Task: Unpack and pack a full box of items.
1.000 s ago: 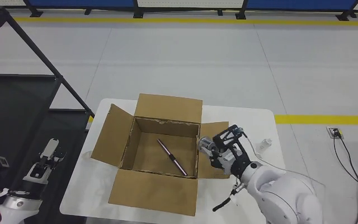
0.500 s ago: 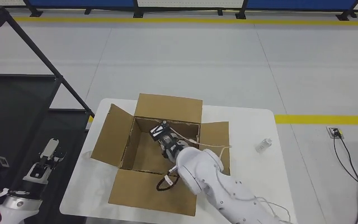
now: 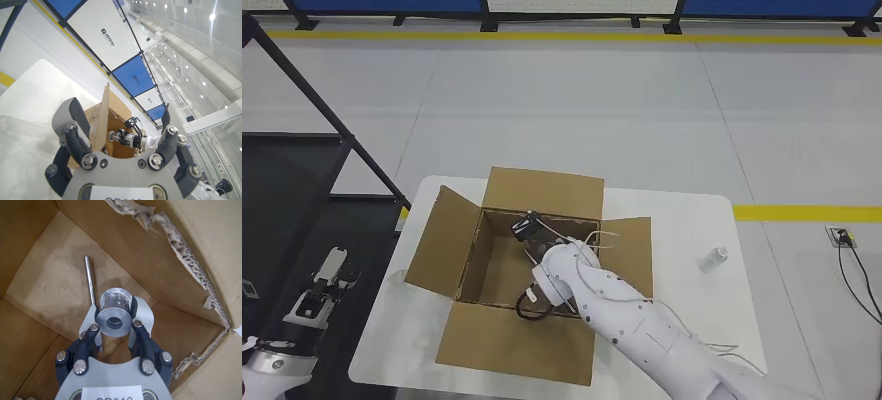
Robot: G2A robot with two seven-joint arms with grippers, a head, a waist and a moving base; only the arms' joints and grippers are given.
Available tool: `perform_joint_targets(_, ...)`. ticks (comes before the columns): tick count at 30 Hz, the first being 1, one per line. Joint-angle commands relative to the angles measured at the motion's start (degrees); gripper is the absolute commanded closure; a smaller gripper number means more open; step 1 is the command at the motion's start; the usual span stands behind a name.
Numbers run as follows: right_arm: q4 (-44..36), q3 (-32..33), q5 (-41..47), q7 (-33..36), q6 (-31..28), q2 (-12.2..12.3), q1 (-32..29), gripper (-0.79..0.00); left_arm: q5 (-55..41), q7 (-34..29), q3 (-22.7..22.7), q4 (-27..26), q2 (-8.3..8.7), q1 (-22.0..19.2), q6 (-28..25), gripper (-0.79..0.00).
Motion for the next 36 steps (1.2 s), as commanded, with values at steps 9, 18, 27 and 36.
perform_joint_targets(9,13.0,-1.5,3.3,-1.5,-2.3,-4.8,4.0,-0.231,0.0,0.0,0.0,0.0,0.00,0.0,0.0,-0.785)
perform_joint_targets(18,16.8,-1.1,3.3,-2.5,-3.8,-6.8,5.2,-0.314,0.0,0.0,0.0,0.0,0.00,0.0,0.0,-0.785)
perform_joint_targets(27,15.3,-0.2,0.2,-2.0,-3.2,-6.8,4.4,-0.376,0.0,0.0,0.0,0.0,0.00,0.0,0.0,-0.785)
perform_joint_targets(36,9.0,3.1,-1.4,-0.2,-5.2,-5.4,2.8,-0.453,0.0,0.0,0.0,0.0,0.00,0.0,0.0,-0.785)
